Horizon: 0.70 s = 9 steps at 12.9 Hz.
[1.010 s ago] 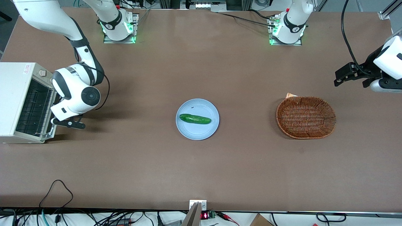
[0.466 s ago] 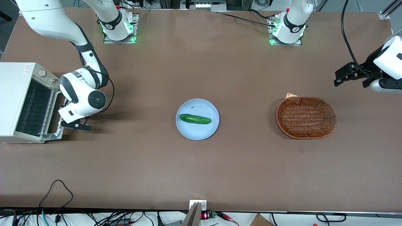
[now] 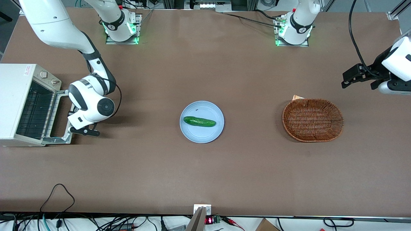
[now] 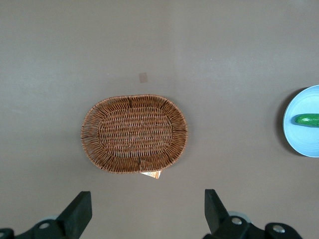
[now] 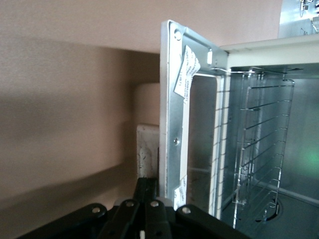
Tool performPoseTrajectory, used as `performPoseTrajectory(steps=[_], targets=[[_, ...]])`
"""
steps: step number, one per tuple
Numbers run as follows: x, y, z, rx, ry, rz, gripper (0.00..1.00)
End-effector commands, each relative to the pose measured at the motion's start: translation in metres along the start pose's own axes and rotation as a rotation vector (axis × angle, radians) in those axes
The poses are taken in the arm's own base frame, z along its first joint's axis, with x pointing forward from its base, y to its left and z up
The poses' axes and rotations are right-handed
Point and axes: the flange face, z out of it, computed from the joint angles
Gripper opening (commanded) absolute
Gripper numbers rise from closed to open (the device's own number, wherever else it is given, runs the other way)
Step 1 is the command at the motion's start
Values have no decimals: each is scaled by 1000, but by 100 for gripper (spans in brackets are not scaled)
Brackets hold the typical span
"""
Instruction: Open oven door with right arm only
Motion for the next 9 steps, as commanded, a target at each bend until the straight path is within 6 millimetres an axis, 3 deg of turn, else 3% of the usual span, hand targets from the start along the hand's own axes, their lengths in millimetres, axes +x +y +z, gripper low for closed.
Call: performPoseTrajectory(steps=[1,9], targets=[[1,0,9,-25,-18,15,0],[-3,-12,19,-27,-32,-6,0]])
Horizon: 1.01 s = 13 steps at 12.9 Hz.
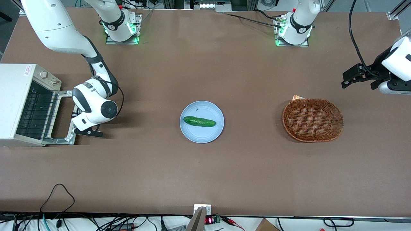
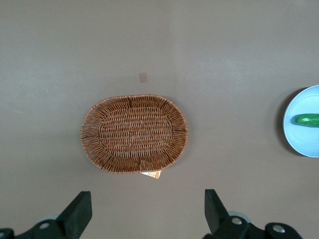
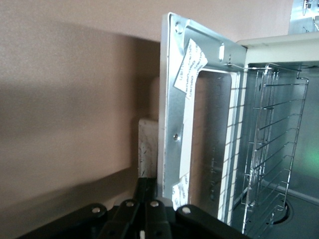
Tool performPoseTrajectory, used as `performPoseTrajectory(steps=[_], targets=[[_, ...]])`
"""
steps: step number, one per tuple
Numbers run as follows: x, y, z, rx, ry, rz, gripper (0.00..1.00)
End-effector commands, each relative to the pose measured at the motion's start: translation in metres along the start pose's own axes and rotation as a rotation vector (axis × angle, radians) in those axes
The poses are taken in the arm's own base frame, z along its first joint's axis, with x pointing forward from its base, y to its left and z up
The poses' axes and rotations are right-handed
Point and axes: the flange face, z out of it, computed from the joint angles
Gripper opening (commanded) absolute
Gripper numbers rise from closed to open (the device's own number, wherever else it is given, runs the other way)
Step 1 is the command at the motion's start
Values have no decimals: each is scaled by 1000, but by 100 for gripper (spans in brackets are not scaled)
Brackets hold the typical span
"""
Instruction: Open oven door with right arm only
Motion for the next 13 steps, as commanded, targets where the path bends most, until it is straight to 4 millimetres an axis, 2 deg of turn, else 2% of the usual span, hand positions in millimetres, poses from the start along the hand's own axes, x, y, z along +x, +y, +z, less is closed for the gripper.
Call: performPoseTrajectory(steps=[1,7,9,13], targets=[[-3,-1,11,-25,-21,5,0],[-3,-3,10,-22,-21,0,0],[-4,-6,4,-7,-28,5,0],[2,-8,-20,61,-64,46,0]])
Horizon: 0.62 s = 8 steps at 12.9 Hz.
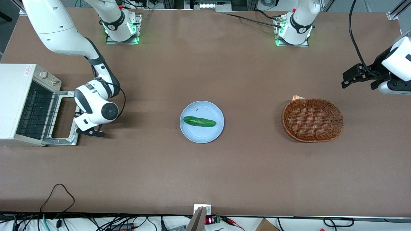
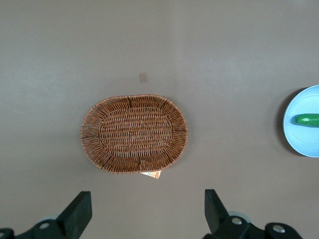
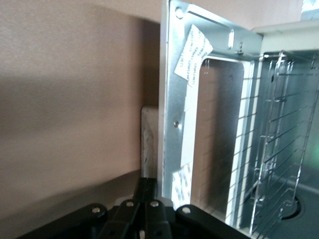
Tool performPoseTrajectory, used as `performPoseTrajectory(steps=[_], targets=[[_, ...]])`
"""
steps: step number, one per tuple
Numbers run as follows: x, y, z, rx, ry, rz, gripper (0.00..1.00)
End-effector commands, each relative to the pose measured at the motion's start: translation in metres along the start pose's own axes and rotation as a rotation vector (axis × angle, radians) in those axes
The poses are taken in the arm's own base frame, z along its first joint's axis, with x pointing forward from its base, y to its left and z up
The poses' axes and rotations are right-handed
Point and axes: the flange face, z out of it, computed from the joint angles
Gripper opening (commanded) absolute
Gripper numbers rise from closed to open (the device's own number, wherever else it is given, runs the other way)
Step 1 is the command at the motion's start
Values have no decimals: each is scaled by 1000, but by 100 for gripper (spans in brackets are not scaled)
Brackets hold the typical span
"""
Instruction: Open oven door with right arm only
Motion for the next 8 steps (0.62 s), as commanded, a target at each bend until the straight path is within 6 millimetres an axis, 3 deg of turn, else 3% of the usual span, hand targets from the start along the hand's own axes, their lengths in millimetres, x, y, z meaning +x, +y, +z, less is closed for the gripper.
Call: performPoseTrajectory(steps=[1,4,8], targets=[[0,3,-25,46,-30,32,0],[9,37,-62,112,-122,59,0],[19,87,-133,277,-289,35,3]])
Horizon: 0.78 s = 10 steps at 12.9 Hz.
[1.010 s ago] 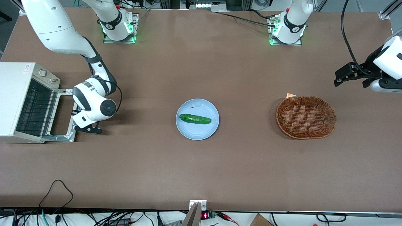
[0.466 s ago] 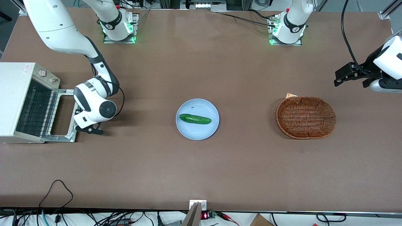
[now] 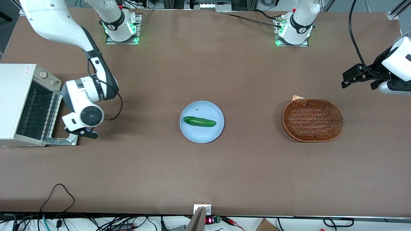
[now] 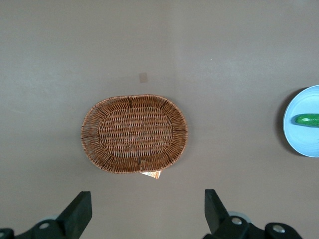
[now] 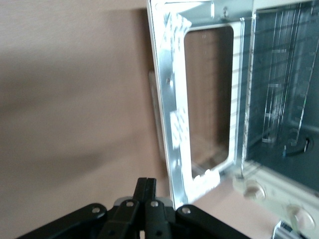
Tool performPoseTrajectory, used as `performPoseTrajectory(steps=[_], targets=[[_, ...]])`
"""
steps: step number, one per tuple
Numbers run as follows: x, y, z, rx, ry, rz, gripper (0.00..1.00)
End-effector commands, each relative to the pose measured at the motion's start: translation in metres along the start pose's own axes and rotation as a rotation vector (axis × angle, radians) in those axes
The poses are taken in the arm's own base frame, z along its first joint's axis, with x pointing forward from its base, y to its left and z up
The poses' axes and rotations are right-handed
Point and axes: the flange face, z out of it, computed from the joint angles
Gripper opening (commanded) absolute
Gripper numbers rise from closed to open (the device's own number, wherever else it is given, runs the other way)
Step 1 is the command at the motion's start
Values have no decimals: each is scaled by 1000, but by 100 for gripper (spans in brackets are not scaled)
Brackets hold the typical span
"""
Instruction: Open oven door with right arm only
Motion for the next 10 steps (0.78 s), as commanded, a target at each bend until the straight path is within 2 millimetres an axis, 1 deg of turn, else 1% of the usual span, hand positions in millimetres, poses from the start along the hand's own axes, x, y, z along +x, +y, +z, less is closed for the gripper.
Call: performPoseTrajectory(steps=[1,2,3,4,5,6,8,10], targets=[[-5,25,-57,112,-110,-45,10],[-5,37,-76,158,-148,-53,39],[-7,48,-93,206,-188,-62,89],[-9,56,-107,229,-206,-67,99],[-12,63,-115,251,-237,-83,99],[-14,74,-119,293,-285,-110,99],[-15,113,-143,396,-289,-102,99],[-26,145,-172,510,-240,-74,99]])
